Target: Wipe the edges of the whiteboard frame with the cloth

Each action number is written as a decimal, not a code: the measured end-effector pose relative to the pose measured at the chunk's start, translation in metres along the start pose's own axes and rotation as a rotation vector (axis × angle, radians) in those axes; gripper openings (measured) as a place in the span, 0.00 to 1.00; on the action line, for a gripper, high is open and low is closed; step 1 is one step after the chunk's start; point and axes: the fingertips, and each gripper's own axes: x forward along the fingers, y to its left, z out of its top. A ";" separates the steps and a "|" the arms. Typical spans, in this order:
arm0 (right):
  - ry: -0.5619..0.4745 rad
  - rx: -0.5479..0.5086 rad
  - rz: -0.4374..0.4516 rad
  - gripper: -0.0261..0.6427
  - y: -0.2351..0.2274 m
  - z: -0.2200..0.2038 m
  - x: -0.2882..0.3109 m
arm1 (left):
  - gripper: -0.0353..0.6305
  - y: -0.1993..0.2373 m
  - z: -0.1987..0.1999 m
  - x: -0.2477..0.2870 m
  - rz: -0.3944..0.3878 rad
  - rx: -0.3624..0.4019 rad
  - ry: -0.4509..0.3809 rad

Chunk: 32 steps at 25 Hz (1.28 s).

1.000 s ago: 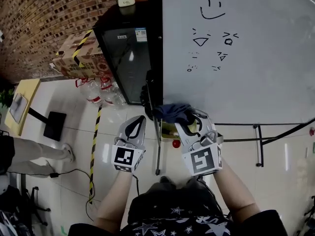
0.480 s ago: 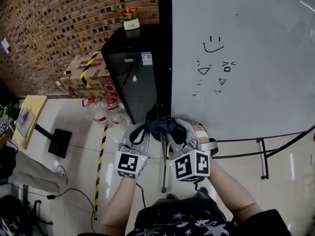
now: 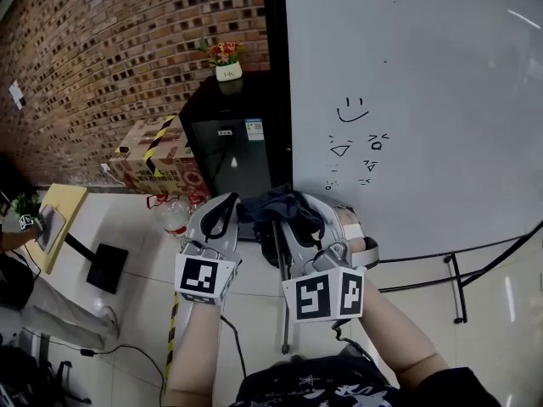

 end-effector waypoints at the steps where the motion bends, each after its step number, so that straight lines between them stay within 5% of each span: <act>1: -0.012 -0.008 -0.018 0.16 -0.004 0.004 0.002 | 0.06 0.003 0.010 0.003 0.001 0.003 -0.015; 24: -0.228 -0.104 -0.335 0.17 -0.160 0.138 0.020 | 0.06 0.059 0.220 0.050 0.083 0.149 -0.362; 32: -0.286 -0.195 -0.441 0.17 -0.206 0.178 0.024 | 0.06 0.072 0.270 0.065 0.054 0.230 -0.423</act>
